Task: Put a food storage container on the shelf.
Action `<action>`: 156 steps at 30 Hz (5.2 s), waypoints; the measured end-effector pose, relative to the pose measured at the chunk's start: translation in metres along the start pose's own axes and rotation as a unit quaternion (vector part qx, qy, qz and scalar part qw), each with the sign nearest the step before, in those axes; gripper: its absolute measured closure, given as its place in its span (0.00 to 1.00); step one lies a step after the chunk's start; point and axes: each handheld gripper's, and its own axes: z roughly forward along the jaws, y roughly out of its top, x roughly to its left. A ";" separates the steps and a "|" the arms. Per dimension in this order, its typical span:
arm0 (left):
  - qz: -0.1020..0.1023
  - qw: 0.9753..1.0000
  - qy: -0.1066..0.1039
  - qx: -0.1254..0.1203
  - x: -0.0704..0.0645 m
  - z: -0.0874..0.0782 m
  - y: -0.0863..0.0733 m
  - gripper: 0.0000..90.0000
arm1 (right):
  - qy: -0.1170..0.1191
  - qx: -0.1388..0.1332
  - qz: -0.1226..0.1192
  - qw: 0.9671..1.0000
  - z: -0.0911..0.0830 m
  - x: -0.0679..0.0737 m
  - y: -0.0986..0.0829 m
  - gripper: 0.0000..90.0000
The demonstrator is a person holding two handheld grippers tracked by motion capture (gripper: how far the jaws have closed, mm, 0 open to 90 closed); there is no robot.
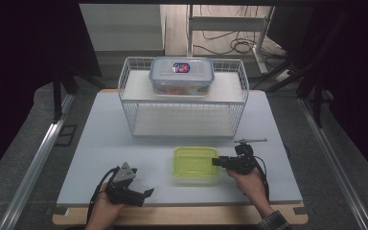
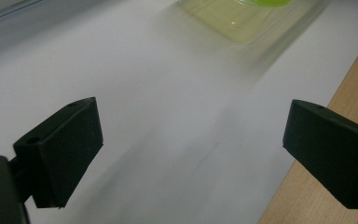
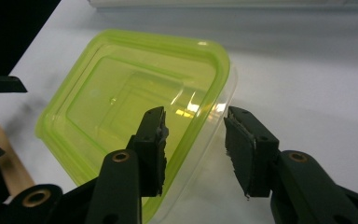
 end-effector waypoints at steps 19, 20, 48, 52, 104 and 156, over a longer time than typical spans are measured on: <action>-0.002 1.000 0.008 -0.007 0.001 -0.003 0.000 0.05 | 0.082 0.006 0.075 0.994 -0.002 -0.007 0.004 0.89; -0.002 1.000 0.008 -0.008 0.001 -0.003 0.000 0.05 | 0.082 0.000 0.074 0.994 -0.004 -0.007 0.005 0.89; -0.002 1.000 0.010 -0.008 0.002 -0.004 0.000 0.05 | 0.130 -0.073 0.076 0.986 -0.049 0.009 0.044 0.89; -0.002 1.000 0.010 -0.009 0.002 -0.004 0.000 0.05 | 0.133 -0.078 0.074 0.985 -0.055 0.013 0.052 0.89; -0.004 1.000 0.009 -0.015 0.003 -0.007 0.000 0.05 | 0.111 -0.203 0.047 0.972 -0.106 0.076 0.187 0.89; -0.005 1.000 -0.001 -0.015 0.003 -0.006 -0.001 0.05 | -0.048 -0.229 -0.002 0.972 -0.060 0.101 0.254 0.75</action>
